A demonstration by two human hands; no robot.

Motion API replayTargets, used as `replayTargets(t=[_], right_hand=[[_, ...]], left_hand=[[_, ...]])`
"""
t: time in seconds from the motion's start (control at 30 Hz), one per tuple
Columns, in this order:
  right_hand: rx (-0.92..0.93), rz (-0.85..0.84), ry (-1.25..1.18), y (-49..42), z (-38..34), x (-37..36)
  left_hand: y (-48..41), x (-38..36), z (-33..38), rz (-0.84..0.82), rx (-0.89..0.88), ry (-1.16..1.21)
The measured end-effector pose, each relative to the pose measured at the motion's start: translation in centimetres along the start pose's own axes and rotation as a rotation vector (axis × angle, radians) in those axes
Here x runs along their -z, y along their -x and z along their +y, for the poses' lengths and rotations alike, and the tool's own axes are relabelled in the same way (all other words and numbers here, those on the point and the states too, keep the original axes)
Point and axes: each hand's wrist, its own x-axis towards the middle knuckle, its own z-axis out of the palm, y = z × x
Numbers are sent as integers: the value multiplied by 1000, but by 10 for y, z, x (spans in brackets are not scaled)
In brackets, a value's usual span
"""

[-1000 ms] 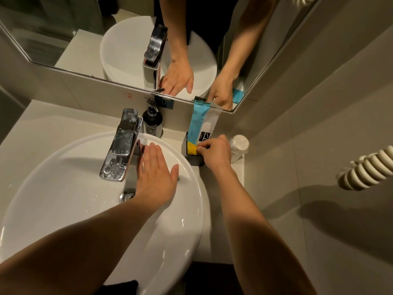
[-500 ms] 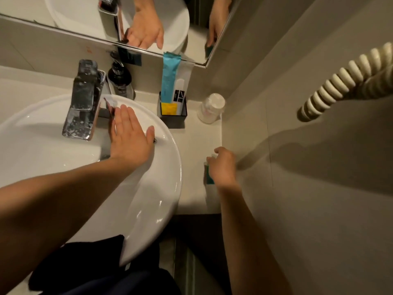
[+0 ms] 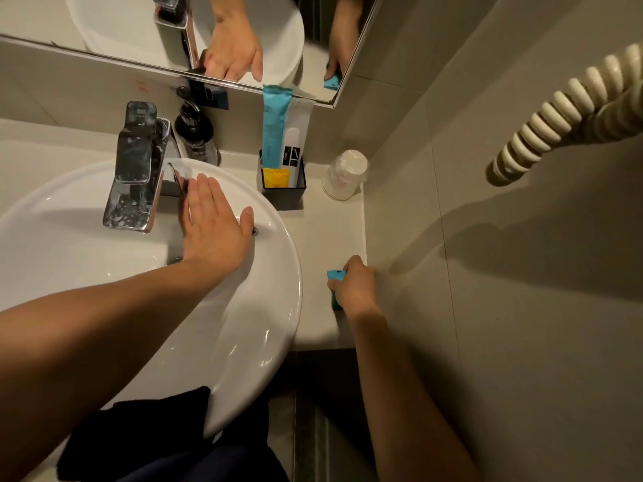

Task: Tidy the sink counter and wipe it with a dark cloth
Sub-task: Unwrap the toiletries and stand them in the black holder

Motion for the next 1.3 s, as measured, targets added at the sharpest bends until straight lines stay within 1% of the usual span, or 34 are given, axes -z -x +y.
replayTargets(t=[0.07, 0.17, 0.23, 0.33, 0.4, 0.5, 0.57, 0.7, 0.8, 0.93, 1.07, 1.23, 1.3], right_hand=[[-26, -18, 27, -1, -3, 2], [-34, -60, -13, 1, -6, 6], [-35, -96, -104, 6, -6, 12], [-33, -142, -341, 13, -9, 25], [27, -145, -440, 14, -13, 35], [146, -132, -433, 9, -28, 49], [216, -121, -494, 8, -44, 59], [433, -29, -634, 4, -87, 79], [552, 83, -608, -6, -121, 85], [611, 123, -573, -20, -156, 79], [612, 123, -423, -28, -170, 67], [611, 140, -152, -40, -166, 53], [591, 126, -89, -42, -165, 49]], left_hand=[[0, 0, 0, -2, -1, 4], [0, 1, -1, -2, -7, 10], [0, 2, -1, 1, -6, 9], [-1, 2, -2, -10, -6, 6], [-1, 2, -2, -16, -8, 9], [-1, 2, -1, -19, -9, 14], [-1, 3, -1, -23, -8, 9], [0, 3, -1, -17, -7, 14], [1, 3, -1, -19, -5, 31], [0, 4, 0, -12, -5, 30], [0, 5, 0, -14, -3, 28], [1, 3, -1, -9, -2, 32], [1, 3, -1, -19, -1, 36]])
